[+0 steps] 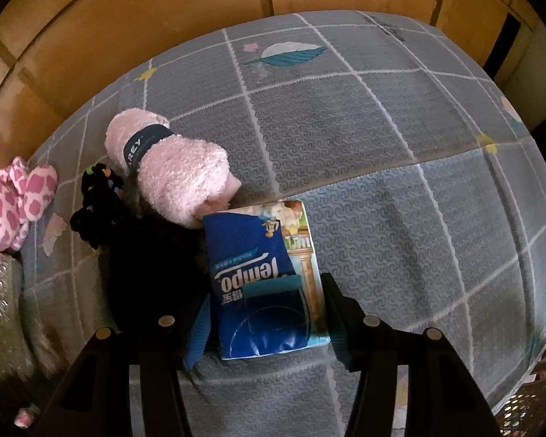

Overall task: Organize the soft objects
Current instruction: 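Carry the scrunchie with the left gripper into the gold tray and release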

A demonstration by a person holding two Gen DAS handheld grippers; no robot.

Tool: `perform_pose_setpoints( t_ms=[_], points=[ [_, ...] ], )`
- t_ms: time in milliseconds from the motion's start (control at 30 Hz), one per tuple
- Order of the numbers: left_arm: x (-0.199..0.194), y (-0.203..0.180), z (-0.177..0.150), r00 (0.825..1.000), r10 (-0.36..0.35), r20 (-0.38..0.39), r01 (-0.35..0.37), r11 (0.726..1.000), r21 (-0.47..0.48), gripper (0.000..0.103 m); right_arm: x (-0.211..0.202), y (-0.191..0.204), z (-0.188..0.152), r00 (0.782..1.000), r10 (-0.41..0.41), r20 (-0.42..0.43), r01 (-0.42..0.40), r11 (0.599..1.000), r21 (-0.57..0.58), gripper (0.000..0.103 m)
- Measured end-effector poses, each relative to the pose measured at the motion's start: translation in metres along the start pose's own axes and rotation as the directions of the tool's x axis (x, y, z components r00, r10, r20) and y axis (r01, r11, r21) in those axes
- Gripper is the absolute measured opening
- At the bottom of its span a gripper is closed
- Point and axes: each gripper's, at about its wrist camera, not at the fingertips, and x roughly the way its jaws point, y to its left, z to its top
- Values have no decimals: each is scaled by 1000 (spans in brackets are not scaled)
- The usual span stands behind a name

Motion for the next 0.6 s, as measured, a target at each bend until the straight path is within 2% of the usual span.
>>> perform_pose_setpoints(
  t_ms=[167,300,467,567,600],
  points=[
    [-9,0,52,997,42,60,-44,998,37,17,5,11,-2,999,-51,8,51,997,-58,56],
    [-24,14,98,988,95,119,-99,995,27,17,6,13,-4,999,-53,9,53,996,-65,56],
    [-53,53,144,963,193,186,-193,981,-20,16,6,11,-1,999,-54,10,54,996,-71,56],
    [-71,92,164,944,260,205,-248,965,-86,17,3,24,-6,998,-59,12,59,995,-74,56],
    [-80,111,169,932,295,212,-275,954,-117,16,4,25,-7,998,-60,12,60,995,-75,56]
  ],
)
